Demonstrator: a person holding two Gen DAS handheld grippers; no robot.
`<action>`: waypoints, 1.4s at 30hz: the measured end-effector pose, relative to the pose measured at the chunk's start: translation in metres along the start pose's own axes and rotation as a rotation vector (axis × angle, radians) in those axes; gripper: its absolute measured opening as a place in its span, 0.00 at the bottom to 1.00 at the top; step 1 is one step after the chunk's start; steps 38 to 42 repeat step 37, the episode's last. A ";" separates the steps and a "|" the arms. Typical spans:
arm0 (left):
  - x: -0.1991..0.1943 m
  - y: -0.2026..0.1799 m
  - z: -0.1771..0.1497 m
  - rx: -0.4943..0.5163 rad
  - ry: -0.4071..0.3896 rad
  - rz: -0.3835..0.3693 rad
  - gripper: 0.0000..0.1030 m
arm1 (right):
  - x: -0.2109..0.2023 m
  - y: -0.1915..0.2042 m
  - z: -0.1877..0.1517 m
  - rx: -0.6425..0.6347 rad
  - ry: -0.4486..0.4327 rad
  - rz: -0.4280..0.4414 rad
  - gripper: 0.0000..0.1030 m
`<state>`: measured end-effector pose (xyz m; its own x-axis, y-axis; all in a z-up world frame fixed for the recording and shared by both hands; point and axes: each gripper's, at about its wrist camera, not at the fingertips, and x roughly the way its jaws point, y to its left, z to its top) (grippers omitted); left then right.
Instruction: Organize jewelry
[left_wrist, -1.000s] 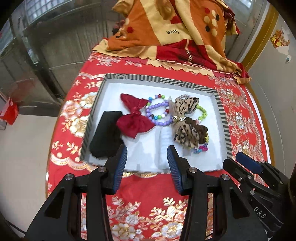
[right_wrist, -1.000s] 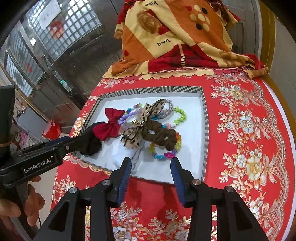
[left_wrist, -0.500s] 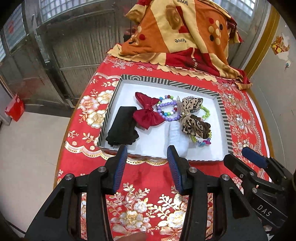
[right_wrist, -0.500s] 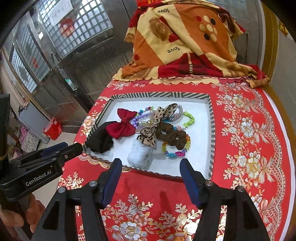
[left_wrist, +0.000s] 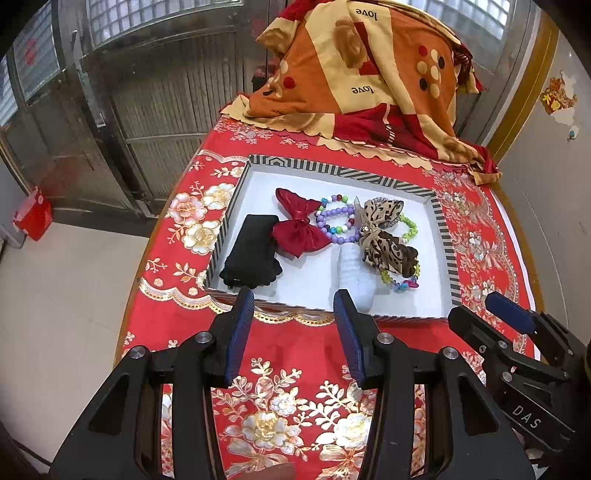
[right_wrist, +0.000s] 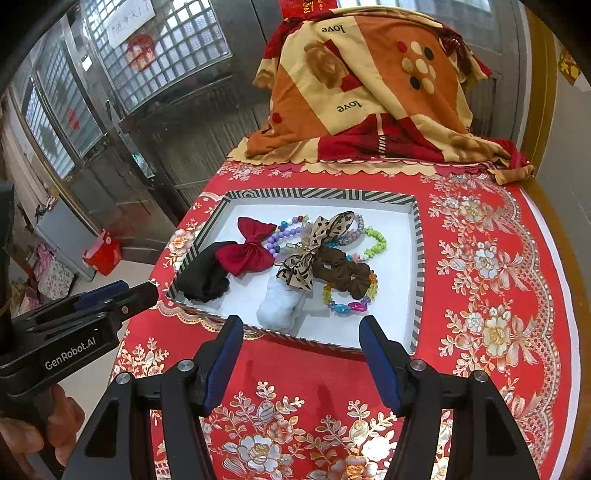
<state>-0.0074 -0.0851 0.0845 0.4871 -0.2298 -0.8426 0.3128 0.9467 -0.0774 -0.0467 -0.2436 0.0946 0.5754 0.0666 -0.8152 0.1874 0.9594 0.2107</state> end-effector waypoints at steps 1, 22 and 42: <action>0.000 0.000 0.000 0.002 -0.001 0.001 0.43 | 0.000 0.000 0.000 0.001 0.001 -0.001 0.61; 0.000 -0.004 -0.002 0.008 0.013 -0.003 0.43 | 0.005 -0.005 -0.001 0.007 0.018 0.000 0.62; 0.015 -0.006 0.006 0.023 0.014 -0.023 0.43 | 0.015 -0.032 -0.005 0.050 0.029 -0.014 0.62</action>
